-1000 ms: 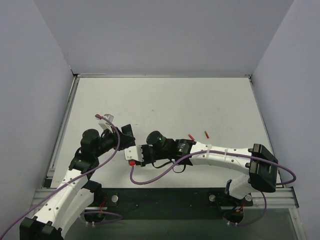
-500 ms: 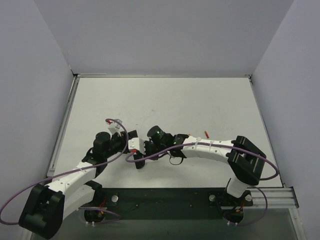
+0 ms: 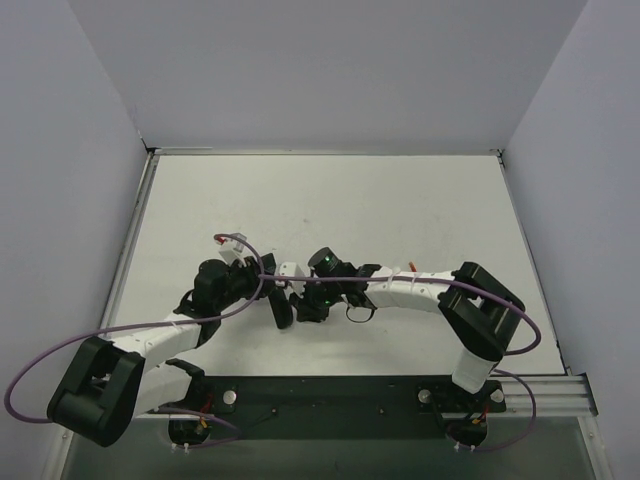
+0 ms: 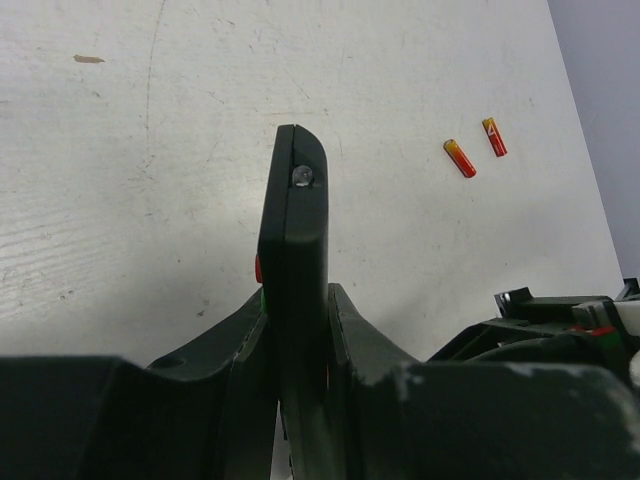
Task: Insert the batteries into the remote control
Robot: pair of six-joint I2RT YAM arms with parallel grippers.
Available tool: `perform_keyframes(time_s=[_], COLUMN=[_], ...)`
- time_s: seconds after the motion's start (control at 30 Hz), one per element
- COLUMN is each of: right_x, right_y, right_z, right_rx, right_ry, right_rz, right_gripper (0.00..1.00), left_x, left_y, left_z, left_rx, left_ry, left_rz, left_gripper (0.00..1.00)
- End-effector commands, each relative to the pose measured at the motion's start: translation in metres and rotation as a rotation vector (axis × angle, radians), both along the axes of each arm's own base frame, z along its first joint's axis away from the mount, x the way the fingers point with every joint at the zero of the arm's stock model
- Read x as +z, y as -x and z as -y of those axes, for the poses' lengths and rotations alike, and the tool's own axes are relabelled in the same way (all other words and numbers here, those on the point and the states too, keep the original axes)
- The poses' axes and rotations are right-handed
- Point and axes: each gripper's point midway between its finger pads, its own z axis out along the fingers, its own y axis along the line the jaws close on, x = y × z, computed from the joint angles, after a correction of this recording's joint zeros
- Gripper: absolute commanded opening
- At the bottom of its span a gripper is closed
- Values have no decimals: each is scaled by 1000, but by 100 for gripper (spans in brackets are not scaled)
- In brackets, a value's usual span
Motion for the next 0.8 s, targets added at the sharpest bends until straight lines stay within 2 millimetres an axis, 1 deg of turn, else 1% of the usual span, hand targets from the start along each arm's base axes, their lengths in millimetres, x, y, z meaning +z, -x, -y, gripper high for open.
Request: perform_keyframes(time_s=[0.0,0.03,0.07,0.1,0.13,0.17,0.2,0.23,0.27,0.3,0.37,0.43,0.5,0.6,0.67,0.7,0.77], right_x=[30,34,37,49,54,60,68,73,76,82,82,76,67,64,66,61,59], right_y=[0,-4,-5,-9,-14,-17,-18,-21,-23,-24,-30,-34,-33,-28,-29,-26,-29], right_z=[-8,-7,-5,-9,-8,-8,-10,-10,-10,-12,-12,-12,-13,-21,-26,-27,-29], right_rx=[-85,-112,-144,-197,-258,-301,-363,-398,-433,-488,-576,-653,-676,-665,-663,-661,-675], right_ry=[-108,-124,-138,-181,-200,-220,-250,-270,-286,-312,-324,-318,-300,-289,-289,-273,-268], right_rz=[-73,-83,-106,-132,-168,-196,-259,-281,-298,-347,-377,-409,-414,-427,-414,-412,-401], right_gripper=[16,26,31,36,46,50,53,60,63,64,68,69,70,70,69,68,67], left_x=[25,24,23,23,24,24,27,29,30,35,37,42,45,47,48,48,49], left_y=[-20,-19,-19,-18,-18,-17,-16,-17,-16,-15,-14,-14,-13,-12,-11,-11,-12], left_z=[6,6,6,7,6,6,6,5,5,5,4,3,3,3,2,3,3], left_rx=[13,10,11,10,12,14,13,20,21,22,29,37,39,40,41,41,41], left_ry=[12,12,13,14,16,23,28,31,35,42,50,57,64,69,73,73,75], left_rz=[102,99,95,95,97,93,102,105,105,117,118,128,133,133,135,135,137], left_gripper=[0,0,0,0,0,0,0,0,0,0,0,0,0,0,0,0,0])
